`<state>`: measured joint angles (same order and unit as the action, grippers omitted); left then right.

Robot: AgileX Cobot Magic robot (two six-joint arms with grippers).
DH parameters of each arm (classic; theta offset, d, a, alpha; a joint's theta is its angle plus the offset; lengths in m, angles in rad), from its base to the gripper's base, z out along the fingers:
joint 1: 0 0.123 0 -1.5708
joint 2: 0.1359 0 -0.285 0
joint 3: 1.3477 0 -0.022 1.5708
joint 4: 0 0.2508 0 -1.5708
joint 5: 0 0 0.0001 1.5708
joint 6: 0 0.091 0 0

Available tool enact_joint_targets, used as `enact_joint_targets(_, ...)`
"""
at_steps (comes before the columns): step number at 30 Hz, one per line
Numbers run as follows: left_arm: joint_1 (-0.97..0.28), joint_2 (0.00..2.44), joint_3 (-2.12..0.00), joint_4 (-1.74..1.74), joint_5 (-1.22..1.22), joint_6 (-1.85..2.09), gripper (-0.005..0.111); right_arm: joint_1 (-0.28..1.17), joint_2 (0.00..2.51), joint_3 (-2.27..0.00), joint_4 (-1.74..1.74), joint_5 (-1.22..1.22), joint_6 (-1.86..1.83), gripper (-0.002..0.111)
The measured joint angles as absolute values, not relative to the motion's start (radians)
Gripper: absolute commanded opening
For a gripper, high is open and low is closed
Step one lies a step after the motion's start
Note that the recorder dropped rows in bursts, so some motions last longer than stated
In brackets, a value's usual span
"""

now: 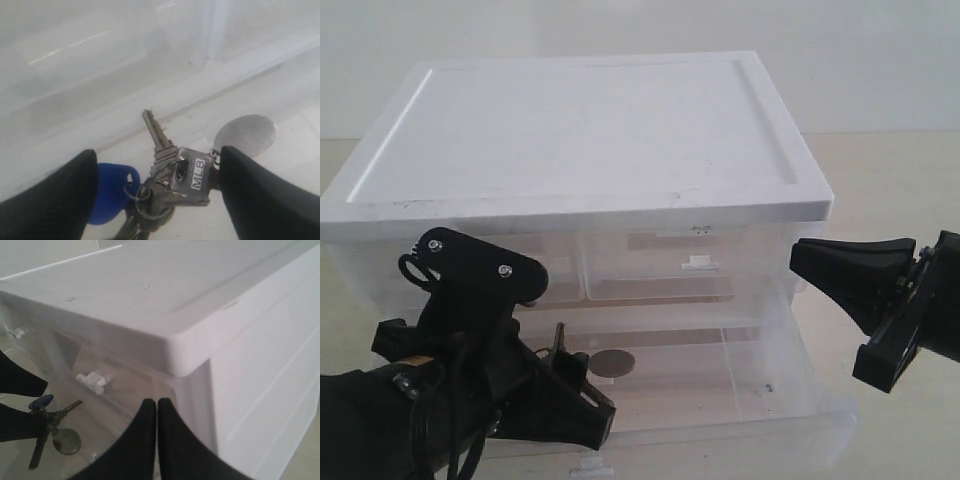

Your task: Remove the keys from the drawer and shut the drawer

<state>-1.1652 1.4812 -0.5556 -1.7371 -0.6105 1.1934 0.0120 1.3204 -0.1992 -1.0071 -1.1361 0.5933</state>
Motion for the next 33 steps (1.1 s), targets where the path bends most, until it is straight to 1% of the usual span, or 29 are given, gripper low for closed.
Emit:
enact_joint_targets(6,-1.165,1.532,-0.565,-1.729,-0.621,1.158,0.063,0.012,1.320,-0.199,-1.009,-1.136,0.599,0.000)
enact_joint_targets(9,-1.163,1.566,-0.568,-1.699,-0.697,1.156,0.063,0.012,1.320,-0.199,-1.009,-1.134,0.605,0.000)
enact_joint_targets(11,-1.159,1.575,-0.568,-1.687,-0.716,1.159,0.060,0.012,1.320,-0.199,-1.009,-1.132,0.605,0.000)
enact_joint_targets(13,-1.152,1.577,-0.568,-1.685,-0.718,1.161,0.049,0.012,1.320,-0.199,-1.009,-1.131,0.605,0.000)
enact_joint_targets(16,-1.139,1.581,-0.570,-1.678,-0.682,1.175,0.019,0.012,1.320,-0.199,-1.009,-1.131,0.605,0.000)
enact_joint_targets(18,-1.135,1.581,-0.570,-1.674,-0.653,1.198,0.005,0.012,1.320,-0.199,-1.009,-1.131,0.605,0.000)
enact_joint_targets(26,-1.117,1.581,-0.577,-1.674,-0.593,1.286,0.004,0.012,1.320,-0.199,-1.009,-1.131,0.607,0.000)
enact_joint_targets(30,-1.117,1.546,-0.577,-1.684,-0.573,1.315,0.004,0.012,1.320,-0.199,-1.009,-1.131,0.609,0.000)
enact_joint_targets(33,-1.117,1.488,-0.567,-1.718,-0.512,1.341,0.004,0.012,1.320,-0.199,-1.007,-1.131,0.609,0.000)
